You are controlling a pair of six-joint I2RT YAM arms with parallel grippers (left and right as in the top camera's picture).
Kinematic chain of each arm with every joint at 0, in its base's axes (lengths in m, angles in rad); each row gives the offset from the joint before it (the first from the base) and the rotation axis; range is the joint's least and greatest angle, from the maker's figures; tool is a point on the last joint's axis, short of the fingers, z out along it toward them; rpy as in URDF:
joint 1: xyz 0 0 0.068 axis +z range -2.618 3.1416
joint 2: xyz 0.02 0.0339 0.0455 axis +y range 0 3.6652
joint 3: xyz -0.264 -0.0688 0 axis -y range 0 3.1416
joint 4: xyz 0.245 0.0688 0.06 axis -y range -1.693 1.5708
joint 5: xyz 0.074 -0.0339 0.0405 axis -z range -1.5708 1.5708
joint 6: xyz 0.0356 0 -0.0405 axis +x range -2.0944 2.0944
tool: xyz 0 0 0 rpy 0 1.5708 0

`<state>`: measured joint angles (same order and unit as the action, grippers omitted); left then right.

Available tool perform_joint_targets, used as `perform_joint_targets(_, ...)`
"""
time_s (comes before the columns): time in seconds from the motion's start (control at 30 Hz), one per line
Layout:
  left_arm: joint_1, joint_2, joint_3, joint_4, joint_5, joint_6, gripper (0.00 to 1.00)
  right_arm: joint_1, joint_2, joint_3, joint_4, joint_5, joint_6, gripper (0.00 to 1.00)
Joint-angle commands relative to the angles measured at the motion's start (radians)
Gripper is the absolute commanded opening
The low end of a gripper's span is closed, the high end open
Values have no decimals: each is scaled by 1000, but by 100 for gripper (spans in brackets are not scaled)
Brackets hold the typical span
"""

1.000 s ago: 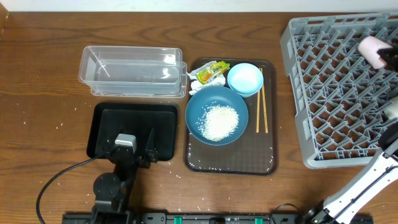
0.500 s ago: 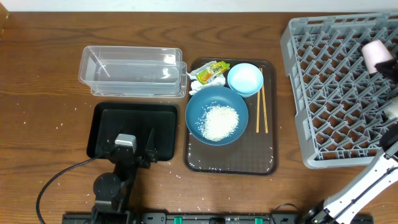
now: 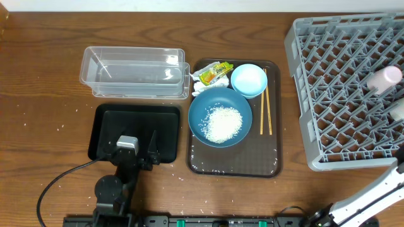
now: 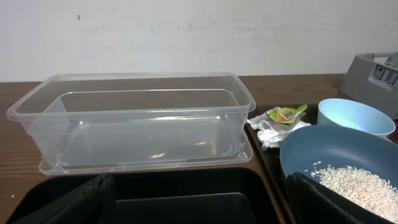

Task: Sort waste into correct bins and load items into the dishwasher rack
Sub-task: 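Carry the pink cup to the rack and release it there, then reach the right gripper to the light-blue bowl and grasp it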

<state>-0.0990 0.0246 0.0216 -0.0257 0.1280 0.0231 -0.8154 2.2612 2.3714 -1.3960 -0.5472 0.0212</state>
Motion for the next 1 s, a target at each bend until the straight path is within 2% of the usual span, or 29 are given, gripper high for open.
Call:
perform_joint_targets(0.0, 5, -1, -18, -33, 14, 3, 90, 4, -127, 3, -4, 18, 70, 22)
perform_joint_targets(0.23, 5, -1, -18, -33, 14, 3, 90, 119, -258, 3, -47, 20, 69, 23)
perform_joint_targets(0.4, 5, -1, -18, -33, 14, 3, 90, 297, -278, 2, -151, 25, -29, 42)
perform_joint_targets(0.6, 5, -1, -18, -33, 14, 3, 90, 560, -273, -89, -154, 221, -23, 42)
perform_joint_targets(0.77, 5, -1, -18, -33, 14, 3, 90, 743, -273, -266, -63, 381, 58, 43)
perform_joint_targets(0.87, 5, -1, -18, -33, 14, 3, 90, 826, -273, -393, 48, 392, 92, 50)
perform_joint_targets(0.97, 5, -1, -18, -33, 14, 3, 90, 895, -273, -511, 182, 384, 104, 50)
